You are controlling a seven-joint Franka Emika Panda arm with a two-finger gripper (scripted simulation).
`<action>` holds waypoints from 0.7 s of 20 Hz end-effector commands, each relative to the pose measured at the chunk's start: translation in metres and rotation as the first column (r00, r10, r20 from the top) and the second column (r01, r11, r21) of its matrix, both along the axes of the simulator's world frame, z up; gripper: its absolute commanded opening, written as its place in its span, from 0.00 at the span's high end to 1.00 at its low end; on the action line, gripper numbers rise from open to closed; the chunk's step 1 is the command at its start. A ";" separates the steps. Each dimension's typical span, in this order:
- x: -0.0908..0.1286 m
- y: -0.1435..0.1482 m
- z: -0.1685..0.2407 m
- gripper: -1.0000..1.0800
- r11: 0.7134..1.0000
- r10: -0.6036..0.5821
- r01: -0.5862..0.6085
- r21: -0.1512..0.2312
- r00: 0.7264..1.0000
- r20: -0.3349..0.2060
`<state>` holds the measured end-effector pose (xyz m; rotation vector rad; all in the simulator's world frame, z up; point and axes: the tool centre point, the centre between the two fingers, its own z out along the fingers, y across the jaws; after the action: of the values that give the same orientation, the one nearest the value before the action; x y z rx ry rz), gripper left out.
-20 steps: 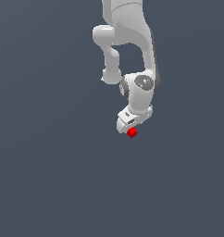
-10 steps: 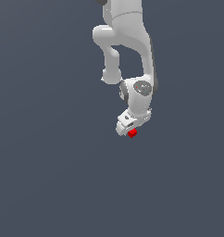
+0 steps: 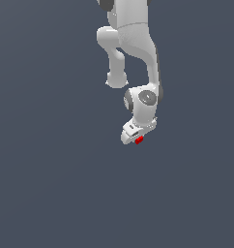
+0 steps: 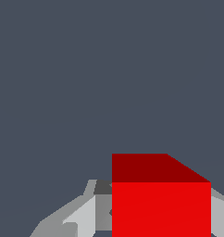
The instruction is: Stack the red cube on top of the green cube.
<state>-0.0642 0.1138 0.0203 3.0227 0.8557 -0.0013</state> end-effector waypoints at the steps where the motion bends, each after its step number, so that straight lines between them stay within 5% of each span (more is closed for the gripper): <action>1: 0.000 0.000 0.000 1.00 1.000 0.000 0.000 0.000 1.000 0.001; 14: 0.000 0.000 0.007 1.00 1.000 0.000 0.000 0.000 1.000 0.001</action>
<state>-0.0645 0.1136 0.0237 3.0228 0.8556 -0.0022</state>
